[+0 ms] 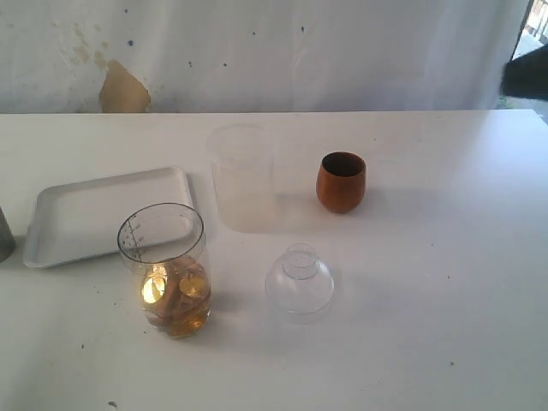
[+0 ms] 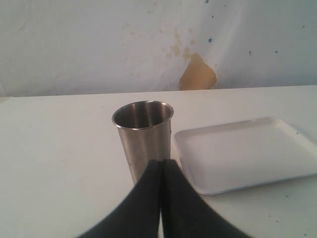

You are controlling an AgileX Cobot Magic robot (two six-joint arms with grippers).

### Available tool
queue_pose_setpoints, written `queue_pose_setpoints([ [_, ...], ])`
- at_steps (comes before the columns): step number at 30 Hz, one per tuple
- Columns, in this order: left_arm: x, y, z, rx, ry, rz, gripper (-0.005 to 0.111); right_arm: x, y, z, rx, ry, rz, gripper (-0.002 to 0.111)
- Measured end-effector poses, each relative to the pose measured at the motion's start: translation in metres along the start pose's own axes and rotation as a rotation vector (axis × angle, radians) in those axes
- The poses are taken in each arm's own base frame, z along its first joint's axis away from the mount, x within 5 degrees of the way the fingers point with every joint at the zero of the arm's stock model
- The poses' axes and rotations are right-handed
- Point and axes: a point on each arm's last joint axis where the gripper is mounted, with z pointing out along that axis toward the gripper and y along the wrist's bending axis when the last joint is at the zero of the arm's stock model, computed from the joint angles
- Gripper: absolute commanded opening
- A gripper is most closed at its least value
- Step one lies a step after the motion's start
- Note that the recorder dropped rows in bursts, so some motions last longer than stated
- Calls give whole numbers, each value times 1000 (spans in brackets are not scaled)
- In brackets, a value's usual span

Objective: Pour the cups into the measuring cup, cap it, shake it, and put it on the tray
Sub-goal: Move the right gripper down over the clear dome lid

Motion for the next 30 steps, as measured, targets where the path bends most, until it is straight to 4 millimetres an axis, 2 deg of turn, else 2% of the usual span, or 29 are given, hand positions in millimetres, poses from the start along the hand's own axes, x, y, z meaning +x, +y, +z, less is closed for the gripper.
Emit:
queue_pose_setpoints([
  [5,0,0,0,0,0,0,0,-1,0,59,-103,246,-24,72],
  [6,0,0,0,0,0,0,0,4,5,83,-132,341,-71,72],
  [7,0,0,0,0,0,0,0,6,9,93,-145,377,-95,72],
  [8,0,0,0,0,0,0,0,12,19,116,-163,456,-181,72],
  [9,0,0,0,0,0,0,0,16,23,127,-156,495,-218,72],
  [10,0,0,0,0,0,0,0,22,34,147,-123,565,-273,72],
  [11,0,0,0,0,0,0,0,25,40,155,-108,588,-290,72],
  [12,0,0,0,0,0,0,0,32,50,175,-66,645,-302,72],
  [13,0,0,0,0,0,0,0,35,54,182,-55,668,-305,72],
  [15,0,0,0,0,0,0,0,49,74,214,-42,763,-325,72],
  [17,0,0,0,0,0,0,0,56,87,233,-41,797,-331,72],
  [22,0,0,0,0,0,0,0,61,102,255,-23,802,-337,72],
  [30,0,0,0,0,0,0,0,74,99,272,27,817,-330,71],
])
